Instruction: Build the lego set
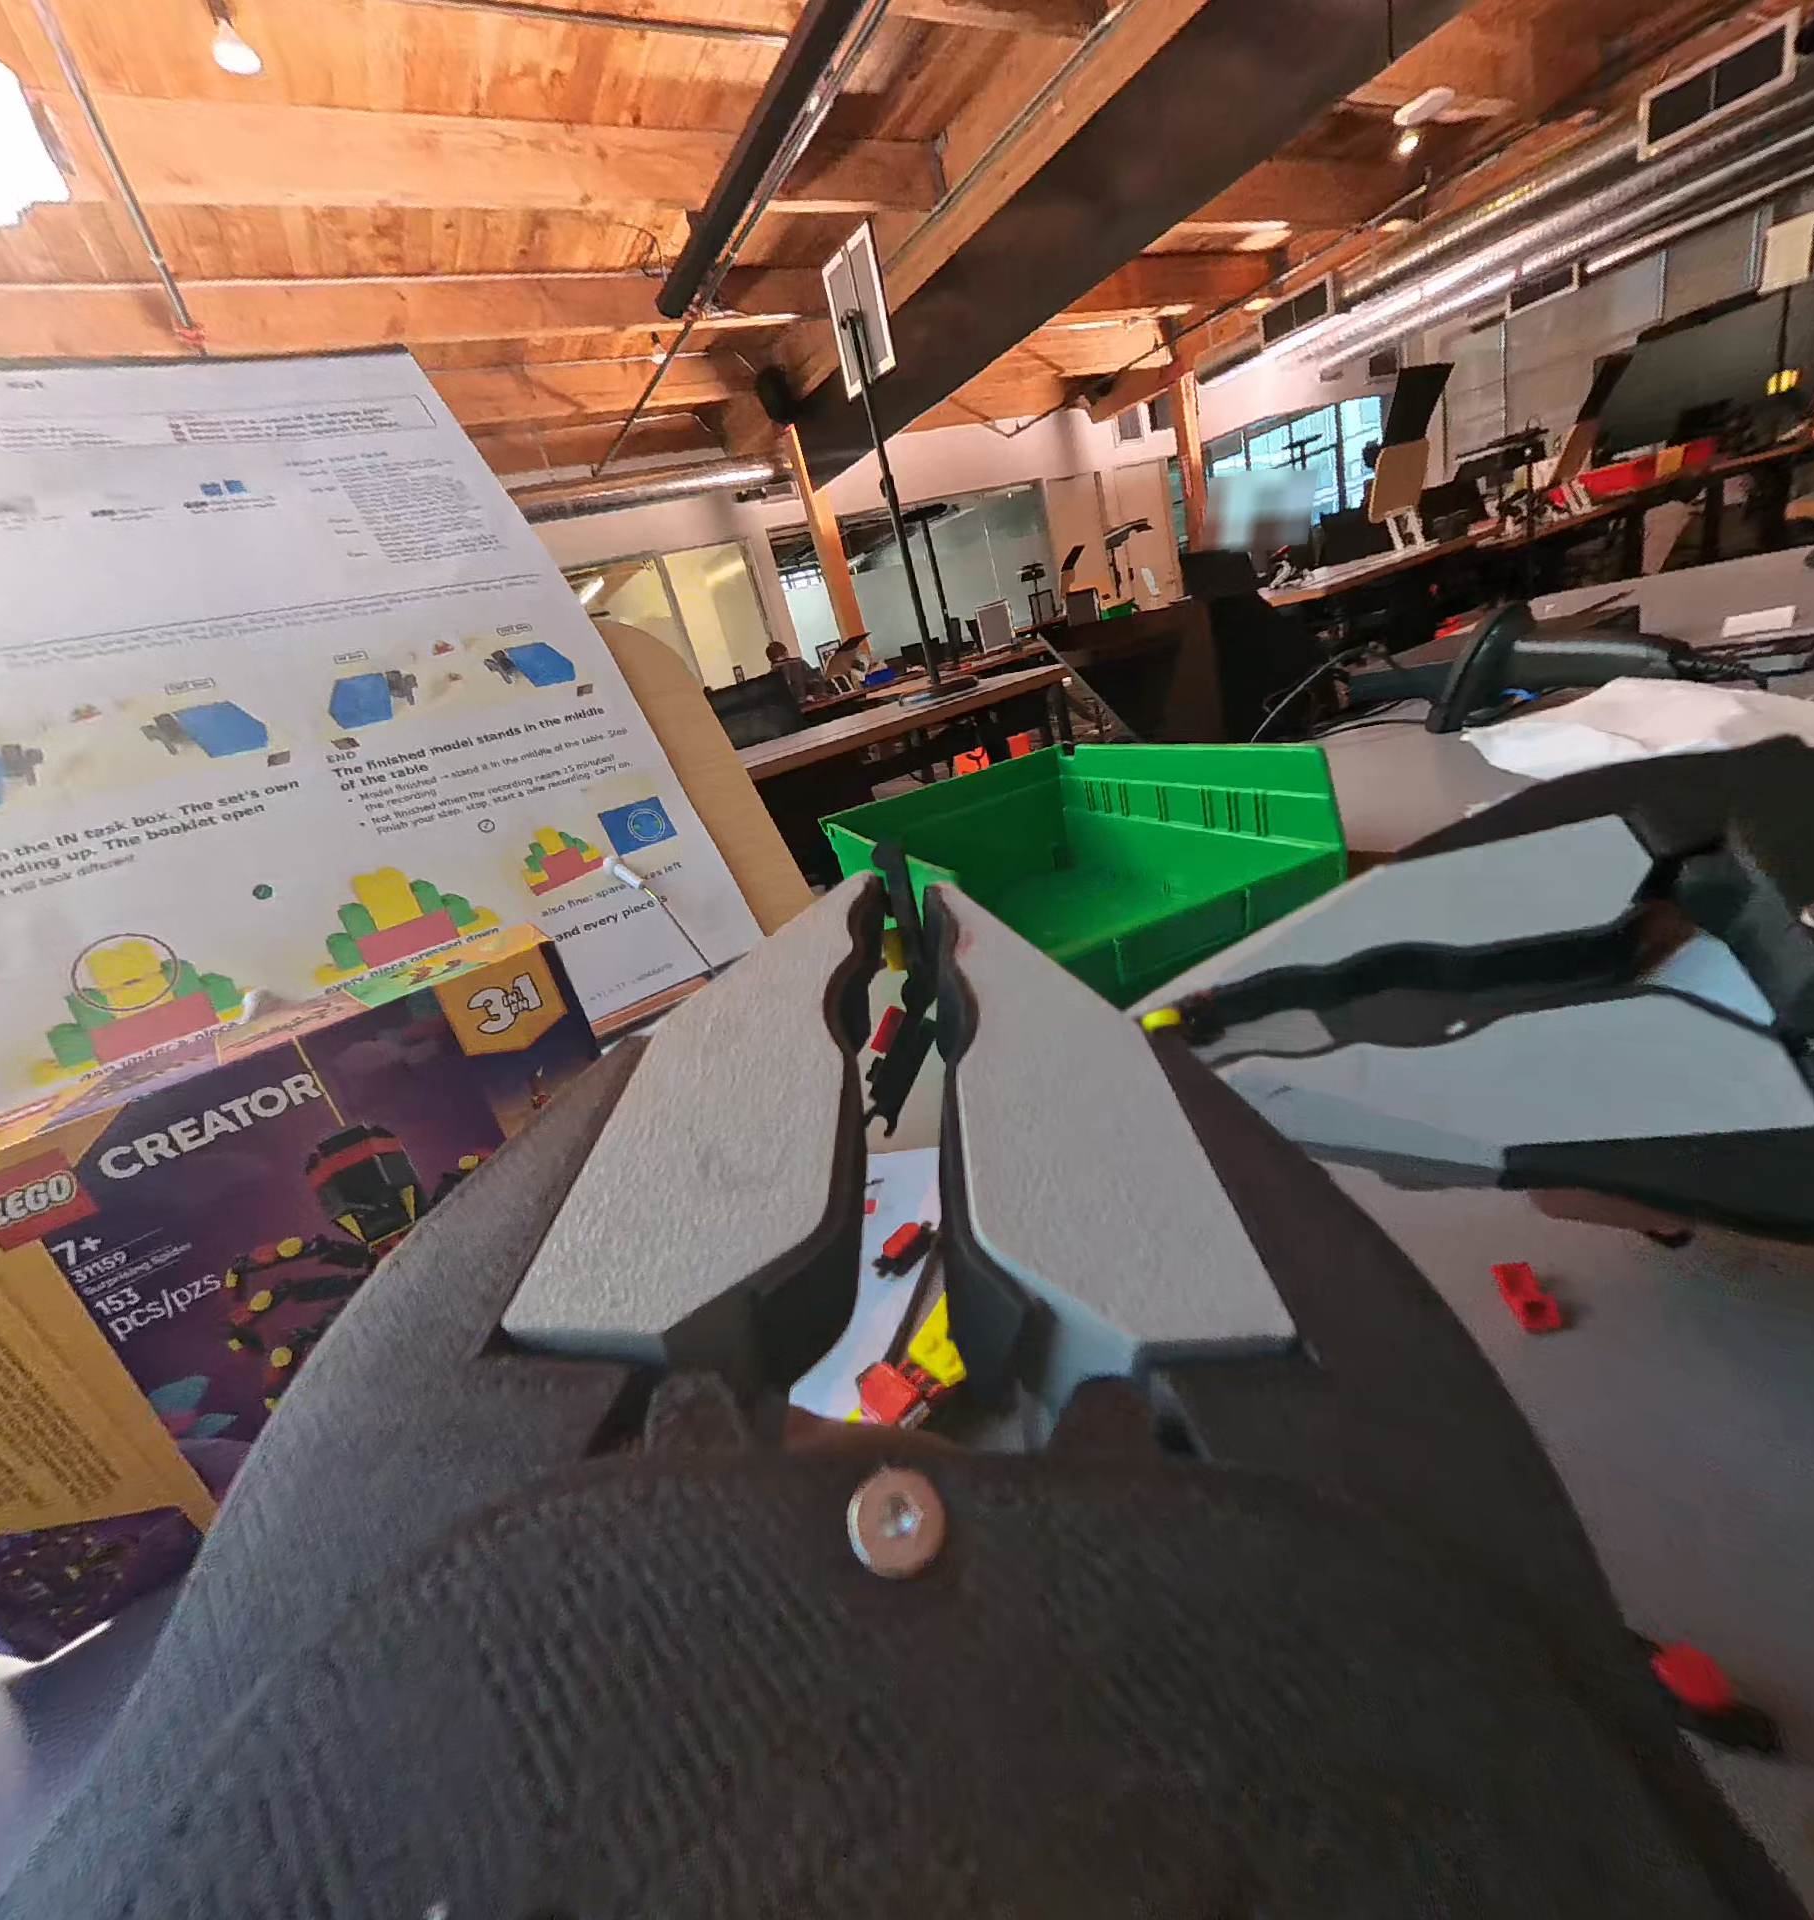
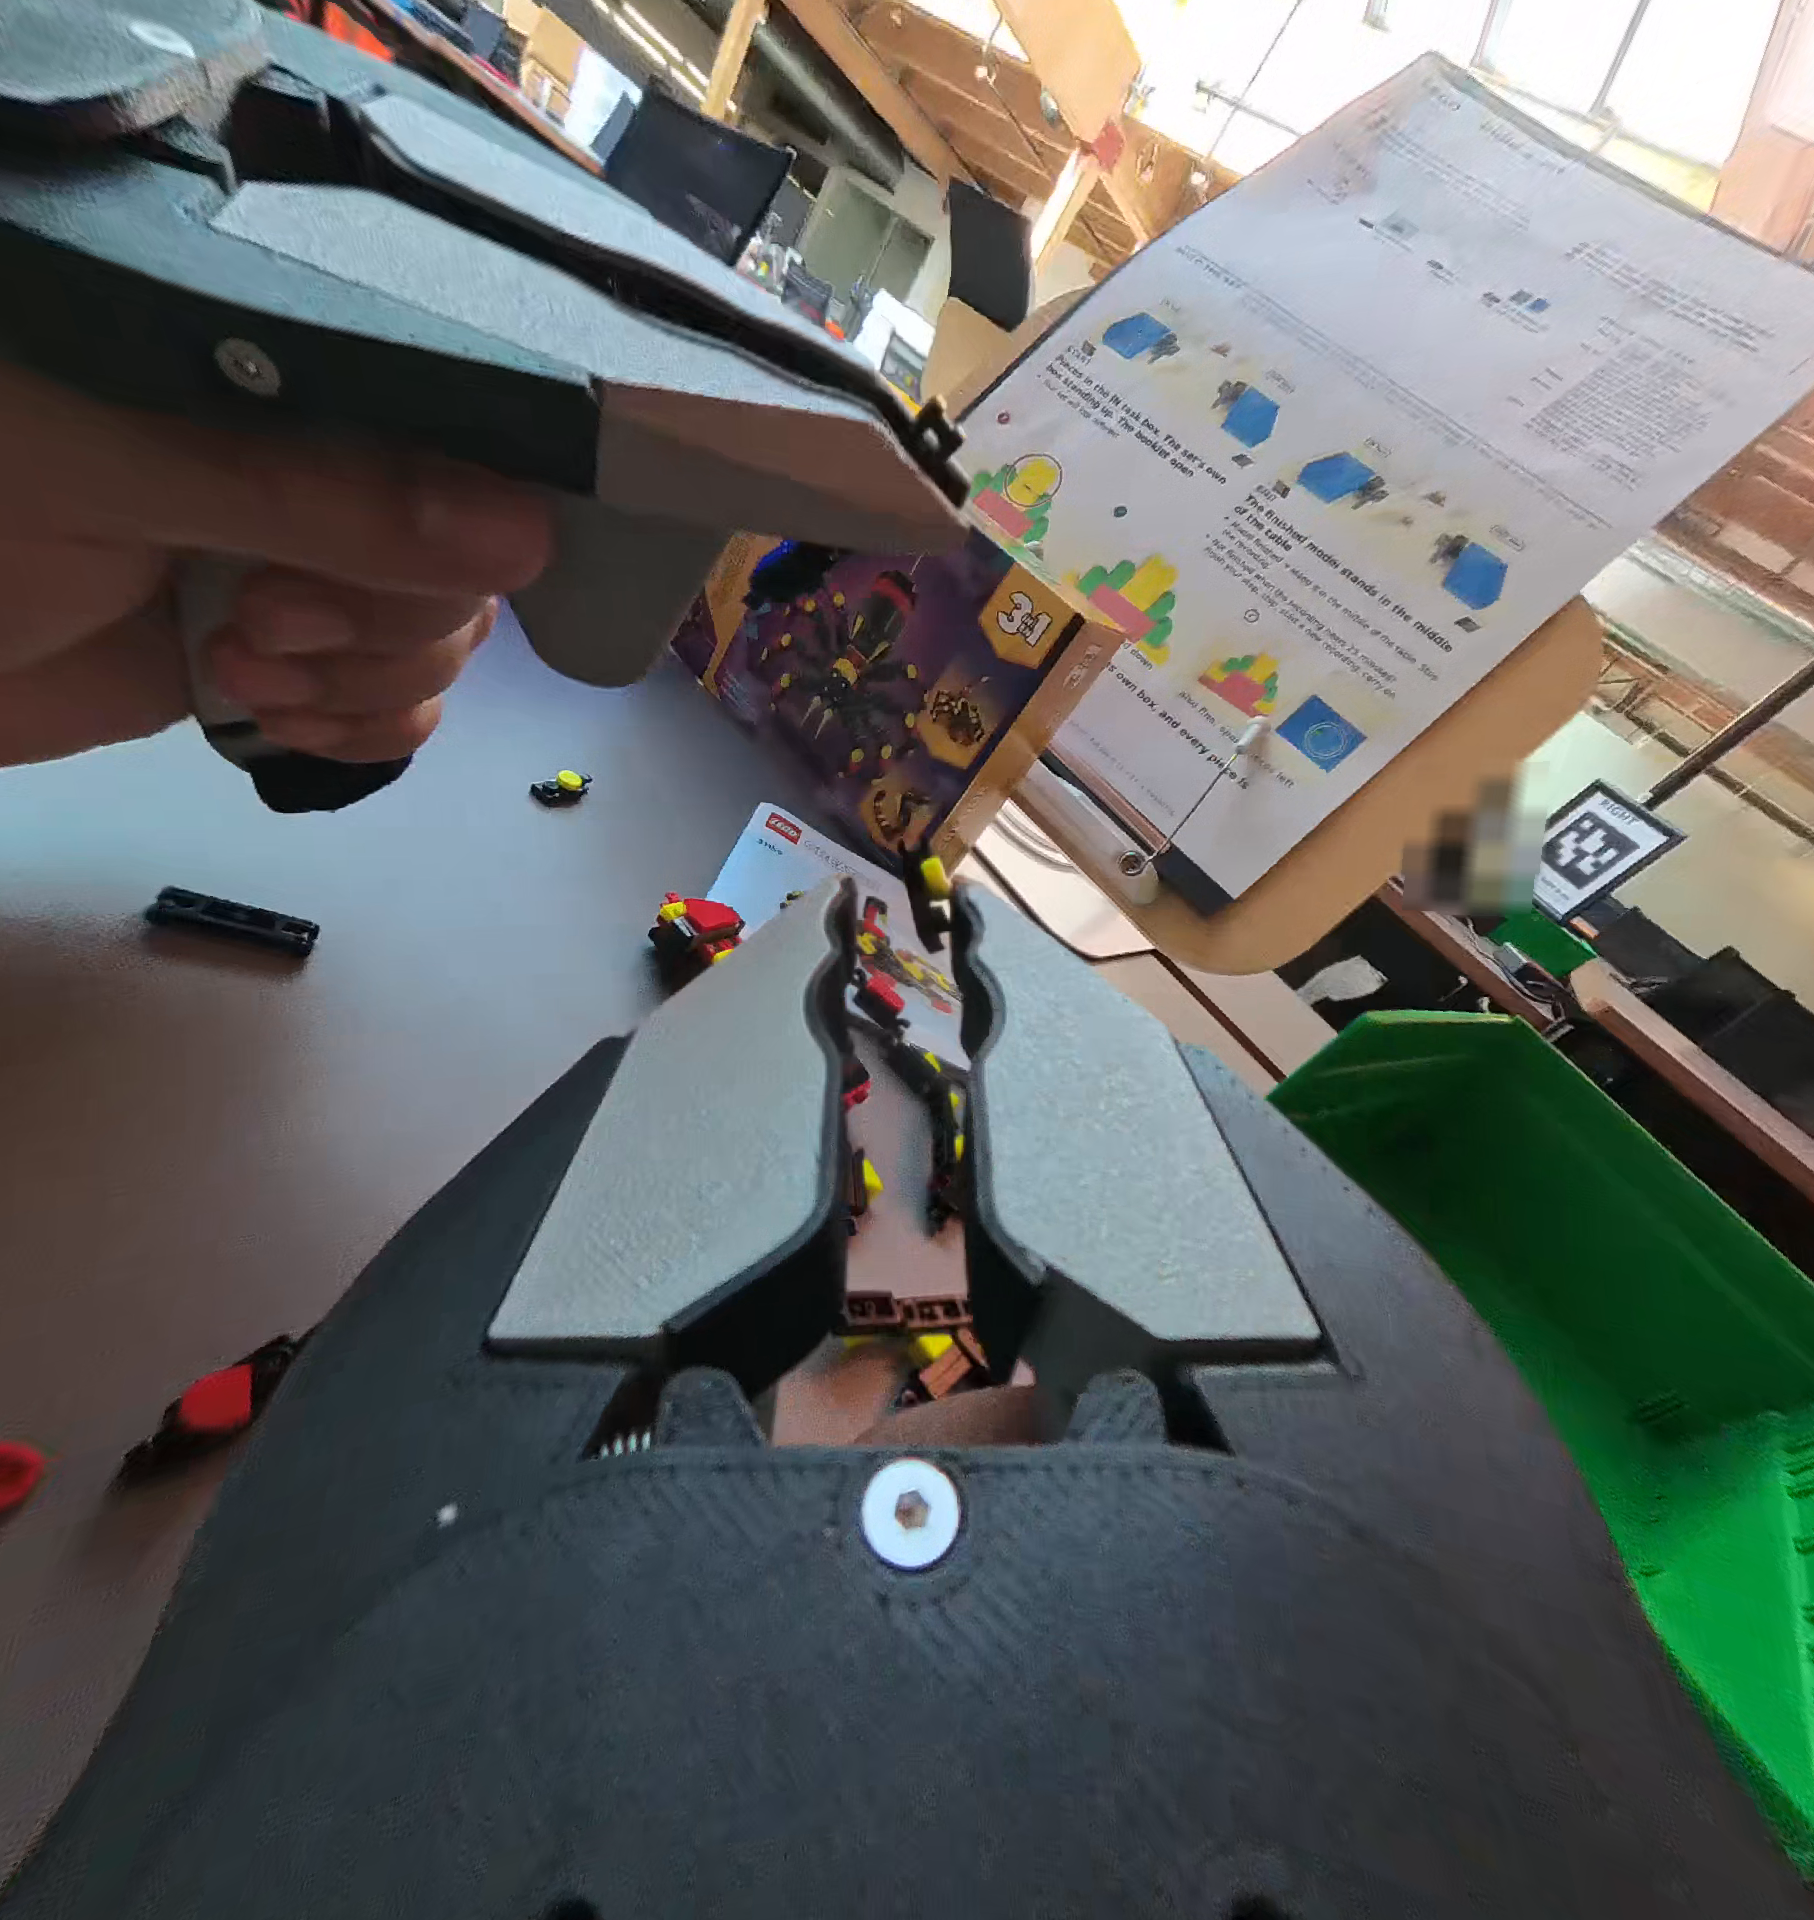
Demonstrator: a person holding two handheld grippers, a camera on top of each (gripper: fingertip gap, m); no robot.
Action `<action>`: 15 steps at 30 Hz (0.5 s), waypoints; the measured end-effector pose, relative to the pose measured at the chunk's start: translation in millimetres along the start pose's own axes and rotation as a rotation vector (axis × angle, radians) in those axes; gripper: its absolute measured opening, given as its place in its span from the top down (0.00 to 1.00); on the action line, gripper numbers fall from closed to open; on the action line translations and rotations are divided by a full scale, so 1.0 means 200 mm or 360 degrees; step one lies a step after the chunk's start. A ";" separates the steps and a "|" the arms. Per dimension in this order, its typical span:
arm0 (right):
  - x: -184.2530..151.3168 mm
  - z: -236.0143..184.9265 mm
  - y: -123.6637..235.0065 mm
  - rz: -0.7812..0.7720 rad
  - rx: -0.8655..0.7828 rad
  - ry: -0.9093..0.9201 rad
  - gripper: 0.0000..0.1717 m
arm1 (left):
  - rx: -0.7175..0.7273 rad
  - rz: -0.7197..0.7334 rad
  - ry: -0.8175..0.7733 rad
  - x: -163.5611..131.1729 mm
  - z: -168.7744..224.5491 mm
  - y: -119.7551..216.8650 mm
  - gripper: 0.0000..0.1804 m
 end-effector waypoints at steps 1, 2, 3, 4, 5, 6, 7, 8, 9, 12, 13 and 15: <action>0.00 0.01 0.01 0.0009 0.0008 -0.0013 0.90 | -0.0007 -0.0022 -0.0008 -0.01 0.00 -0.01 0.97; 0.00 0.00 0.01 0.0016 0.0028 -0.0037 0.88 | -0.0017 -0.0045 -0.0012 -0.03 0.01 -0.01 0.97; -0.01 -0.01 0.01 0.0001 0.0070 -0.0067 0.86 | -0.0028 -0.0068 -0.0015 -0.04 0.01 -0.02 0.97; -0.01 -0.03 0.00 -0.0033 0.0120 -0.0081 0.84 | -0.0037 -0.0085 -0.0014 -0.05 0.01 -0.02 0.98; -0.02 -0.04 -0.01 -0.0061 0.0149 -0.0075 0.84 | -0.0048 -0.0093 -0.0007 -0.06 0.01 -0.03 0.97; -0.02 -0.05 -0.01 -0.0077 0.0162 -0.0058 0.85 | -0.0065 -0.0099 0.0005 -0.06 0.01 -0.03 0.98; -0.03 -0.06 -0.02 -0.0094 0.0172 -0.0043 0.86 | -0.0076 -0.0108 0.0015 -0.07 0.01 -0.03 0.98; -0.03 -0.07 -0.02 -0.0106 0.0168 -0.0035 0.86 | -0.0078 -0.0115 0.0022 -0.07 0.01 -0.03 0.98; -0.03 -0.07 -0.02 -0.0100 0.0158 -0.0044 0.86 | -0.0086 -0.0120 0.0026 -0.08 0.01 -0.03 0.98; -0.01 -0.05 -0.02 -0.0047 0.0095 -0.0132 0.88 | -0.0101 -0.0134 0.0030 -0.08 0.01 -0.04 0.98; -0.01 -0.04 -0.01 -0.0038 0.0058 -0.0153 0.89 | -0.0108 -0.0136 0.0023 -0.08 0.02 -0.04 0.98; -0.01 -0.02 -0.02 -0.0034 -0.0016 -0.0168 0.88 | -0.0111 -0.0142 0.0007 -0.09 0.02 -0.04 0.98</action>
Point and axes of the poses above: each gripper's, where its closed fingertips meet, y back along the fingers, x out of its top, z = x × y across the jaws, the point moved 8 cm from there along y, back along the fingers, and after that the axes turned 3 degrees about -x, right-handed, at the moved point
